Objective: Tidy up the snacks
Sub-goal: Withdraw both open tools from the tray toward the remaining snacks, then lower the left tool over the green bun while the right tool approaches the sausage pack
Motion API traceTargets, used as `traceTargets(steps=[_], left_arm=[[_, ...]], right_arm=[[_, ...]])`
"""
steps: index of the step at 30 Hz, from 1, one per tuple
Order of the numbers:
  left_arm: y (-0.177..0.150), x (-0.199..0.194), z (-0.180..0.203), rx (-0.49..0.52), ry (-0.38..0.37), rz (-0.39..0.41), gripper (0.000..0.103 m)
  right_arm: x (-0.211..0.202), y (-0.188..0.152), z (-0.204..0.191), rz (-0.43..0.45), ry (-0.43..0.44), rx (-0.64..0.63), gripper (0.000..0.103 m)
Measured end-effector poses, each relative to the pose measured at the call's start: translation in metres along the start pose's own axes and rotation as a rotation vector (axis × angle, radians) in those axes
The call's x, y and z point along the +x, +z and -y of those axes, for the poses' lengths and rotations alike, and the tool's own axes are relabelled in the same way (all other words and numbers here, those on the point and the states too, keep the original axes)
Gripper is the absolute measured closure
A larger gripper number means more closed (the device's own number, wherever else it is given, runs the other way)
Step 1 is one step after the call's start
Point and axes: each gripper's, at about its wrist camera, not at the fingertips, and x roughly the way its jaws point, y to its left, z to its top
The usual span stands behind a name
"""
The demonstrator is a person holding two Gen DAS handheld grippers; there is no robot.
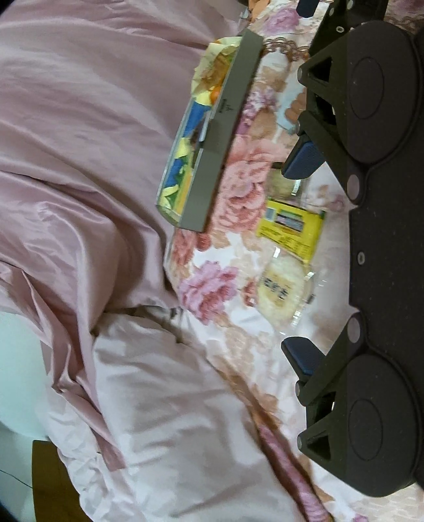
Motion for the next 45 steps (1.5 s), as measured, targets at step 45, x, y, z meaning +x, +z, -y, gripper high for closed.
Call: traceTargets(steps=[45], left_arm=[[-0.011,0.067,0.047,0.241,0.028,-0.11,0.001]], right_arm=[[0.076,0.021,0.055,-0.265,-0.039,-0.089,0.0]])
